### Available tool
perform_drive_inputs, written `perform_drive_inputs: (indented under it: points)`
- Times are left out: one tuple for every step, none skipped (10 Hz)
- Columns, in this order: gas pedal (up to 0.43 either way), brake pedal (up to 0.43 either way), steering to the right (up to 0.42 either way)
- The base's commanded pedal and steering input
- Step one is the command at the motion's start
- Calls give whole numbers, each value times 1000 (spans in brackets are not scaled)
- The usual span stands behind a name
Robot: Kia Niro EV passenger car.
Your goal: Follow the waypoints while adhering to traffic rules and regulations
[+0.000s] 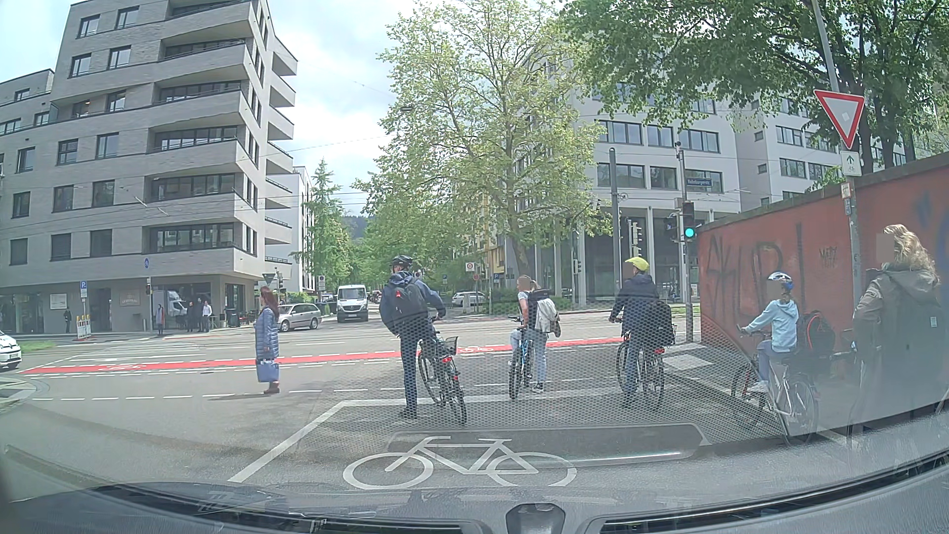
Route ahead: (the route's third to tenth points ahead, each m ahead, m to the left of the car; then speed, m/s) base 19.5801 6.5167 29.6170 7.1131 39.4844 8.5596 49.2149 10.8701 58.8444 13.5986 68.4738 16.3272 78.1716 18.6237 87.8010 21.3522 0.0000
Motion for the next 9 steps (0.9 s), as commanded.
perform_drive_inputs:
  points:
    - [0, 268, -15]
    - [0, 268, -15]
    - [0, 268, -15]
    - [0, 268, -15]
    - [0, 268, -15]
    - [0, 268, -15]
    - [0, 268, -15]
    - [0, 268, -15]
    - [0, 268, -15]
